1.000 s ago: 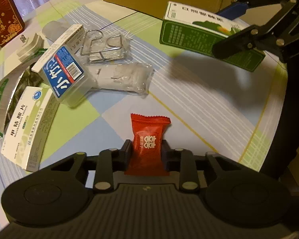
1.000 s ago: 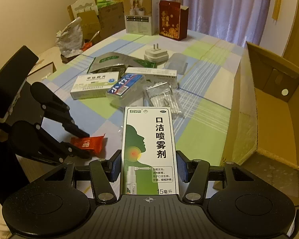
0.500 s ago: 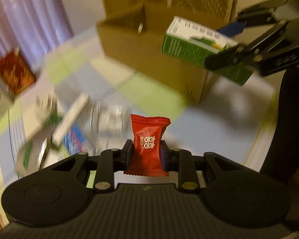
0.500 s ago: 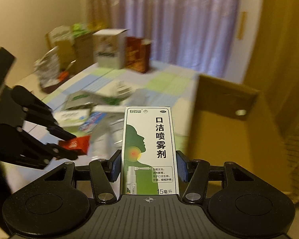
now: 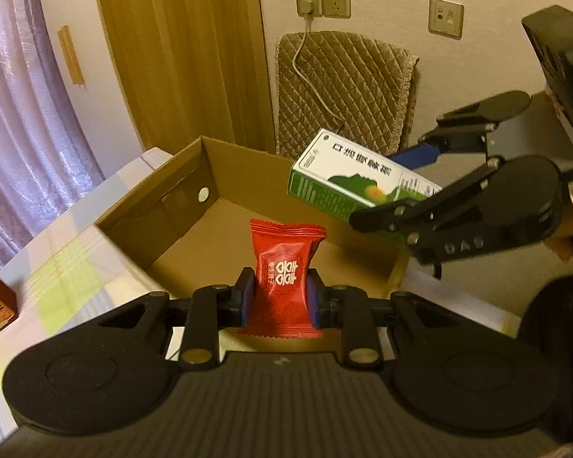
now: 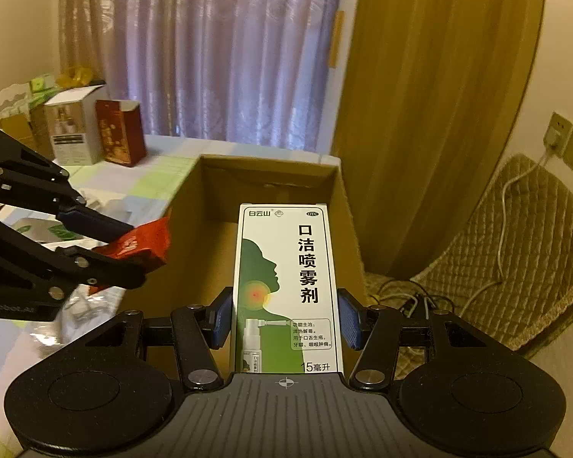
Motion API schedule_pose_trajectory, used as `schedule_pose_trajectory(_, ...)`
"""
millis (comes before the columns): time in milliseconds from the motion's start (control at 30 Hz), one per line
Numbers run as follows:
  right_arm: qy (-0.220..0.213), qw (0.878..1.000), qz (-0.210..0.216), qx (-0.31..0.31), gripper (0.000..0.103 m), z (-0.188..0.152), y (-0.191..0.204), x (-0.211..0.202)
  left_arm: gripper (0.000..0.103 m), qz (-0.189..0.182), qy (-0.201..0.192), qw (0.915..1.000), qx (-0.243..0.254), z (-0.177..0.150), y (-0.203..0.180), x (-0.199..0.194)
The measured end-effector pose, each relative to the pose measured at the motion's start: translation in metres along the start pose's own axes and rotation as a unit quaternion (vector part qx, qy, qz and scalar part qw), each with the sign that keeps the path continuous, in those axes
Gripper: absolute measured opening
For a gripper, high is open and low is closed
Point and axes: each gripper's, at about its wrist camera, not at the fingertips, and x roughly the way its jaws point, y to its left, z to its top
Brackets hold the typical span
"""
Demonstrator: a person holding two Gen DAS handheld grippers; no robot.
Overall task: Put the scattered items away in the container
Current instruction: 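Carry both items over the cardboard box and open both tools to drop them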
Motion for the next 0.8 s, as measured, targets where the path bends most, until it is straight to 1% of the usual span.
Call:
schedule_pose_trajectory(100, 0.005, 1.000, -0.002, 0.010, 0.058, -0.005, -0.008, 0.008, 0.024, -0.004, 0.007, 1.0000, 0.004, 0.000, -0.002, 0.019)
schedule_pose_trajectory(167, 0.009, 1.000, -0.001, 0.014, 0.058, -0.008, -0.011, 0.013, 0.026, -0.001, 0.011, 0.9999, 0.009, -0.002, -0.004, 0.028)
schedule_pose_trajectory(300, 0.012, 1.000, 0.000, 0.017, 0.058, -0.012, -0.013, 0.019, 0.029, 0.007, 0.011, 0.9999, -0.001, -0.008, 0.000, 0.033)
schedule_pose_trajectory(400, 0.014, 1.000, 0.002, 0.016, 0.058, -0.011, -0.011, 0.024, 0.030, 0.019, 0.005, 0.9998, -0.007, -0.013, 0.005, 0.025)
schedule_pose_trajectory(533, 0.016, 1.000, 0.005, 0.013, 0.058, -0.006, -0.007, 0.032, 0.037, 0.041, -0.005, 0.9989, -0.021, -0.024, 0.016, 0.005)
schedule_pose_trajectory(600, 0.018, 1.000, 0.009, 0.010, 0.058, -0.004, -0.003, 0.036, 0.038, 0.051, -0.010, 0.9981, -0.032, -0.029, 0.019, -0.006)
schedule_pose_trajectory(800, 0.025, 1.000, 0.014, -0.002, 0.058, -0.002, 0.011, 0.046, 0.039, 0.067, -0.016, 0.9958, -0.060, -0.045, 0.029, -0.029)
